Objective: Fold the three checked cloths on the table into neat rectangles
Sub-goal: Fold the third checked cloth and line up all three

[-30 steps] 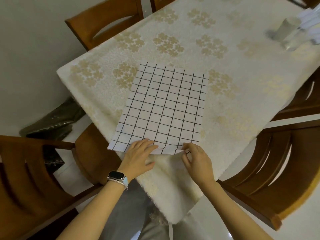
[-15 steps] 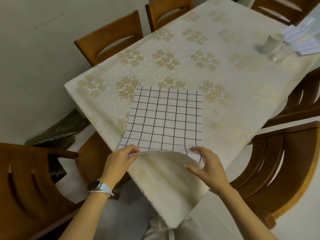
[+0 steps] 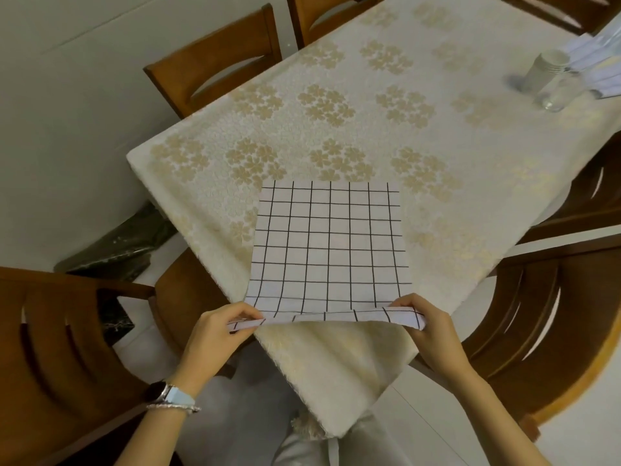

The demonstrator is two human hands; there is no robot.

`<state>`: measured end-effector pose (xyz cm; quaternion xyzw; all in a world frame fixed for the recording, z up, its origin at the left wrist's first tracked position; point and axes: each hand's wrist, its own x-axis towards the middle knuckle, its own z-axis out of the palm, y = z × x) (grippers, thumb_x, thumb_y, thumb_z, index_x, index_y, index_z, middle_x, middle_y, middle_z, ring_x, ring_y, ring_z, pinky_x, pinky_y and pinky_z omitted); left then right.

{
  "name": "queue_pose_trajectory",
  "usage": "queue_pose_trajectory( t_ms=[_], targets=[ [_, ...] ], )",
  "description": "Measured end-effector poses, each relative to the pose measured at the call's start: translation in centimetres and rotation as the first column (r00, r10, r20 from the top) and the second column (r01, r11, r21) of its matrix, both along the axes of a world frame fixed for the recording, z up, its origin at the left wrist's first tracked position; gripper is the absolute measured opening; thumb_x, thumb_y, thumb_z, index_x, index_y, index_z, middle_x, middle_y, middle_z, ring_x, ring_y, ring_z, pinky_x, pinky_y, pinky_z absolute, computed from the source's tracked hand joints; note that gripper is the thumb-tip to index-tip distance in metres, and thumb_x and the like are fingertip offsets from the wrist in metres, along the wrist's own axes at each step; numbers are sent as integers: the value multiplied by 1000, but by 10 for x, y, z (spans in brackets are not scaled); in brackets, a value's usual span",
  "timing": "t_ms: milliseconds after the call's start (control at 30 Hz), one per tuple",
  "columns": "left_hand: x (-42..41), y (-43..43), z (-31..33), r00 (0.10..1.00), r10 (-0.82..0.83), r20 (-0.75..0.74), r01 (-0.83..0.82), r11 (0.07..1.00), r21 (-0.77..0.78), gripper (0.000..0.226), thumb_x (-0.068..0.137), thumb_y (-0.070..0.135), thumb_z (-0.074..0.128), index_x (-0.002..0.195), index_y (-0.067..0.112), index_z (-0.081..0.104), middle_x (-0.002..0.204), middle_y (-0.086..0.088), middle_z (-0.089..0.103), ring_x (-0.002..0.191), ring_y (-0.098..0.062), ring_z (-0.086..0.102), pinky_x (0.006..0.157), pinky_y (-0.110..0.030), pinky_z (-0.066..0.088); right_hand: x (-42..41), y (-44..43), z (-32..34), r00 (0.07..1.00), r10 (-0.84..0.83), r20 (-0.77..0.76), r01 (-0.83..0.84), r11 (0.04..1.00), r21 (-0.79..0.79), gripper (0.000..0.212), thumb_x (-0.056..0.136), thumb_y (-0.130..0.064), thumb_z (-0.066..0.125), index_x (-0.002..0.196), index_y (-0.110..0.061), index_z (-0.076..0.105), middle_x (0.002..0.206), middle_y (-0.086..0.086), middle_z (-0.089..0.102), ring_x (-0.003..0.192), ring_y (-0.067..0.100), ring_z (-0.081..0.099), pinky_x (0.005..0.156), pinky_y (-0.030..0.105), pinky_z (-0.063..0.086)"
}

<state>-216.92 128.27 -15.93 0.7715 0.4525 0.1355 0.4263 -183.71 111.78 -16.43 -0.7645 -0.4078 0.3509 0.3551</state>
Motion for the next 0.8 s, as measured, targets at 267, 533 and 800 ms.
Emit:
queue_pose_trajectory(
  t_ms=[267, 533, 800],
  targets=[
    [0, -10, 1, 986, 129, 103, -122, 990, -68, 39, 78, 6, 76, 93, 41, 68, 85, 16, 71, 86, -5, 68, 73, -12, 52, 10, -6, 4, 999, -38, -1, 38, 999, -12, 29, 83, -1, 70, 90, -28, 68, 90, -21, 70, 87, 1, 65, 75, 20, 53],
    [50, 36, -5, 917, 344, 203, -285, 920, -269, 20, 84, 10, 71, 96, 26, 68, 89, 12, 74, 93, -10, 70, 74, -17, 56, 25, 24, -4, 954, -289, -85, 288, 957, -19, 7, 88, -26, 70, 87, -20, 66, 84, -6, 71, 77, 4, 67, 69, 24, 53],
    [101, 109, -45, 931, 343, 127, -324, 934, -148, 7, 94, 24, 64, 91, 18, 65, 88, -11, 69, 80, -17, 60, 77, -41, 53, 59, 81, -27, 931, -360, 59, 364, 929, -73, 16, 96, -29, 60, 86, -17, 60, 71, -6, 57, 64, 12, 51, 58, 23, 36]
  ],
)
